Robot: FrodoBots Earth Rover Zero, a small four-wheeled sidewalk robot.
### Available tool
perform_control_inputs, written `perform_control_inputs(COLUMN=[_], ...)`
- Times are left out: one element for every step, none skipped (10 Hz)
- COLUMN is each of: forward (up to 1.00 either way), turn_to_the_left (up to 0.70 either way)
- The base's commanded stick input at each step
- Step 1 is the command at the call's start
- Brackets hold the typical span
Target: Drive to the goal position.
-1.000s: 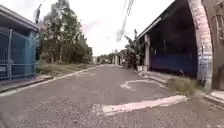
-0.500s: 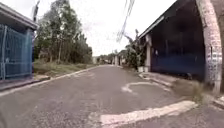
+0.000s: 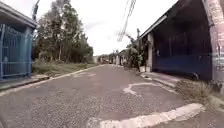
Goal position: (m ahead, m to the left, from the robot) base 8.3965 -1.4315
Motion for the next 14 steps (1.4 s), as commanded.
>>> perform_control_inputs(forward=[0.50,0.50,0.50,0.50,0.50,0.50,0.50,0.50,0.50,0.50,0.50,0.50,0.50,0.50], turn_to_the_left=[0.00,0.00,0.00,0.00,0.00,0.00,0.00,0.00,0.00,0.00,0.00,0.00,0.00,0.00])
